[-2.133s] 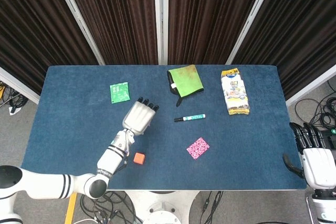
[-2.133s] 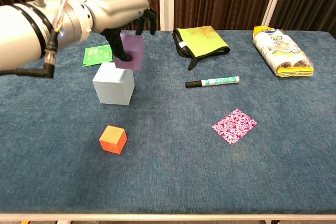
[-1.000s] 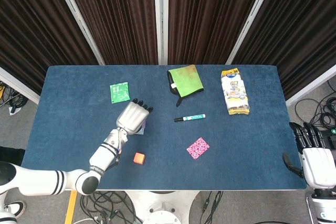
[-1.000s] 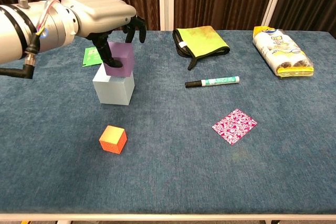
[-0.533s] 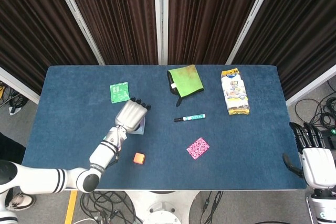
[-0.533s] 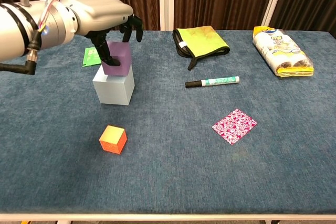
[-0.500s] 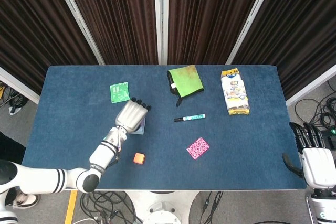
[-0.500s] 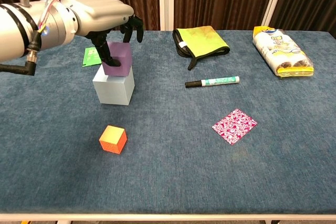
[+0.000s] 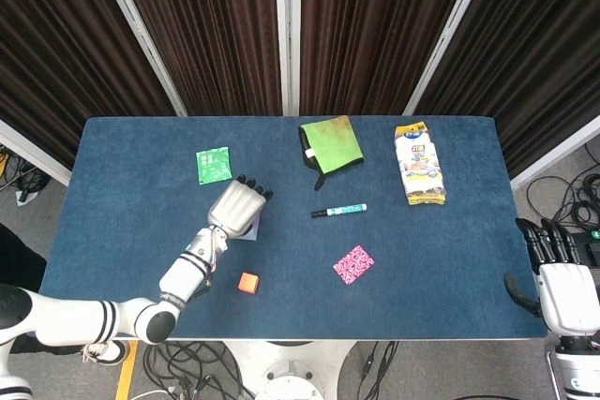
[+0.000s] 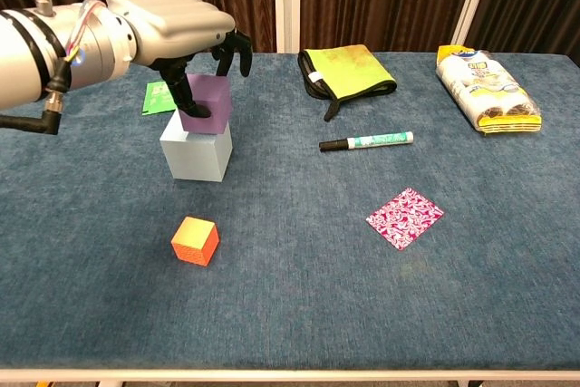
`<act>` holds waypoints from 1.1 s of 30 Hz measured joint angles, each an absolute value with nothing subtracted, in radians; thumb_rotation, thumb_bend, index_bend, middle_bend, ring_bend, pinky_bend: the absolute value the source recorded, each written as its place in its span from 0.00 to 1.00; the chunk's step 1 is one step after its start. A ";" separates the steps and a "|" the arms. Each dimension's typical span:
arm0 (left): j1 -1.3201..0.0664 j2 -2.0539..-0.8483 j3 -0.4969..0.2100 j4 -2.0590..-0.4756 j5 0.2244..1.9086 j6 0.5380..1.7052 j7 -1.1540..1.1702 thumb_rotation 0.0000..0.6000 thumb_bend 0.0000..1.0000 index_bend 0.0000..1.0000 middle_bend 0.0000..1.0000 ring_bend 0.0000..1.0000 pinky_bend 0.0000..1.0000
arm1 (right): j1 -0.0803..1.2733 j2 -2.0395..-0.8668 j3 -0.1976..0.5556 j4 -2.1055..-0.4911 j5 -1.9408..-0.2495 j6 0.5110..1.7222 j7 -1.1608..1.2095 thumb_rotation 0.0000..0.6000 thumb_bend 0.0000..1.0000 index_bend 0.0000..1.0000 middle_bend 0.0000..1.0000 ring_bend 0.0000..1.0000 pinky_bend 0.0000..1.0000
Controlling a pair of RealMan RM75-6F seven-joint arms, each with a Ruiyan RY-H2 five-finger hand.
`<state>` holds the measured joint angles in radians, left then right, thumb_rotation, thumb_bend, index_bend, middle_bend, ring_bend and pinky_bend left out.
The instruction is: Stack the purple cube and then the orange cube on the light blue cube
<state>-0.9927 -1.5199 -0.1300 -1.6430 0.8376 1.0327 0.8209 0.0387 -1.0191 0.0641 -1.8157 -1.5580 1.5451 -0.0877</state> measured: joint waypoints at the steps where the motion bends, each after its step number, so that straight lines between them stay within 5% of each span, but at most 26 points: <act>1: -0.991 -1.519 -0.127 -1.641 0.838 1.031 0.818 1.00 0.31 0.38 0.60 0.32 0.30 | 0.039 -1.019 0.064 -1.816 -1.557 1.544 -0.088 1.00 0.27 0.02 0.11 0.00 0.00; 24: -0.980 -1.507 -0.114 -1.619 0.848 1.010 0.764 1.00 0.31 0.38 0.59 0.32 0.30 | 0.042 -1.026 0.064 -1.816 -1.548 1.536 -0.103 1.00 0.27 0.02 0.12 0.00 0.00; 33: -0.975 -1.495 -0.114 -1.630 0.848 0.987 0.723 1.00 0.15 0.21 0.31 0.23 0.26 | 0.043 -1.024 0.064 -1.815 -1.546 1.535 -0.101 1.00 0.27 0.02 0.12 0.00 0.00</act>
<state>-0.9749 -1.4947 -0.1143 -1.6296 0.8480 0.9867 0.7230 0.0425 -1.0238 0.0644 -1.8153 -1.5457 1.5346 -0.1010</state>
